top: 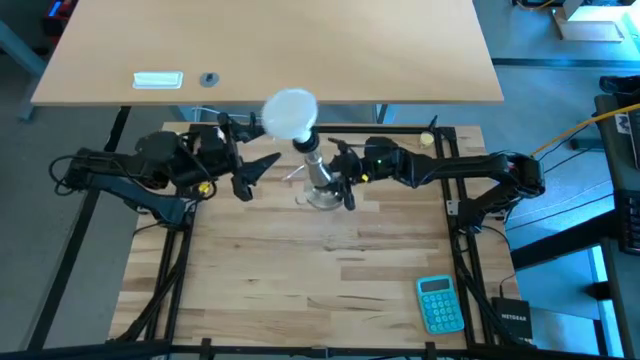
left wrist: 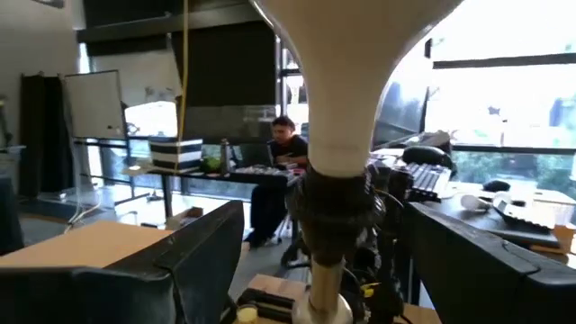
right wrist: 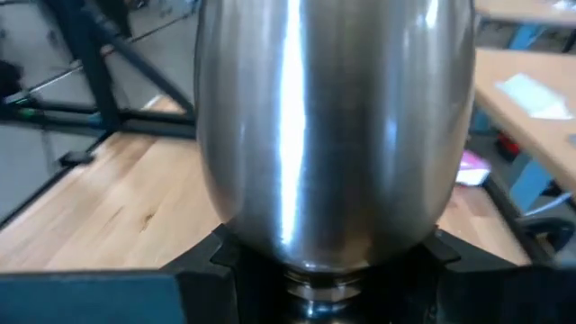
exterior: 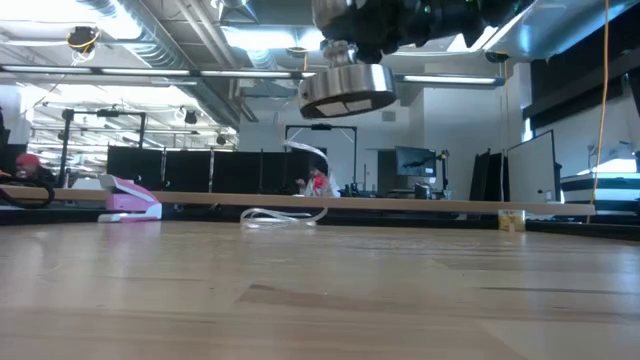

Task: Screw lightbulb
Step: Insert the lightbulb into the desk lamp

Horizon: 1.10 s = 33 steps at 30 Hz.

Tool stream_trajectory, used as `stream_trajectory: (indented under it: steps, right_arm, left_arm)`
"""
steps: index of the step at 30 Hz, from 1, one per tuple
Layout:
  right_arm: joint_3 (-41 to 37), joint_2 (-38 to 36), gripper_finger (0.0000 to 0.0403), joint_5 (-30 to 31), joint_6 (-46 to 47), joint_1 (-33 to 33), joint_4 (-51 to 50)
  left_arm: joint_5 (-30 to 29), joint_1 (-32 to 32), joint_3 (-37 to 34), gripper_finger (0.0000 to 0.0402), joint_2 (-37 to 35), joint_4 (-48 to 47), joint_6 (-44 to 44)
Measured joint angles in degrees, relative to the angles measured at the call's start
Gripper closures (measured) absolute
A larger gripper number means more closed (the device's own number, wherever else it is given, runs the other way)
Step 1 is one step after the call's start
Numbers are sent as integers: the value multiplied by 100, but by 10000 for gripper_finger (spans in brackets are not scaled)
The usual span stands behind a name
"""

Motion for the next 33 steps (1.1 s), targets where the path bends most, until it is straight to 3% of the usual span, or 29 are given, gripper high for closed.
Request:
stream_trajectory:
  steps: [4, 12, 16, 20, 25, 33]
  right_arm:
    - [-370, 72, 242, 131, 189, -89, 927]
    - [-681, 848, 242, 1269, 379, -60, 2330]
    - [-683, 1264, 242, 1809, 421, -69, 2899]
    - [-675, 1505, 242, 2087, 425, -69, 3217]
    - [-677, 1530, 242, 2251, 366, -62, 3209]
    - [-677, 1530, 242, 2245, 245, -65, 3205]
  left_arm:
    - [-585, -67, 0, 108, -15, -130, -2]
    - [-1720, -194, 7, 108, 382, 84, -125]
    - [-2264, -294, 4, 108, 787, 665, -63]
    - [-3102, -473, 4, 108, 1139, 1560, 522]
    - [-3413, -559, 92, 108, 1559, 3133, 1451]
    - [-4067, -535, 1362, 108, 2559, 3180, 2530]
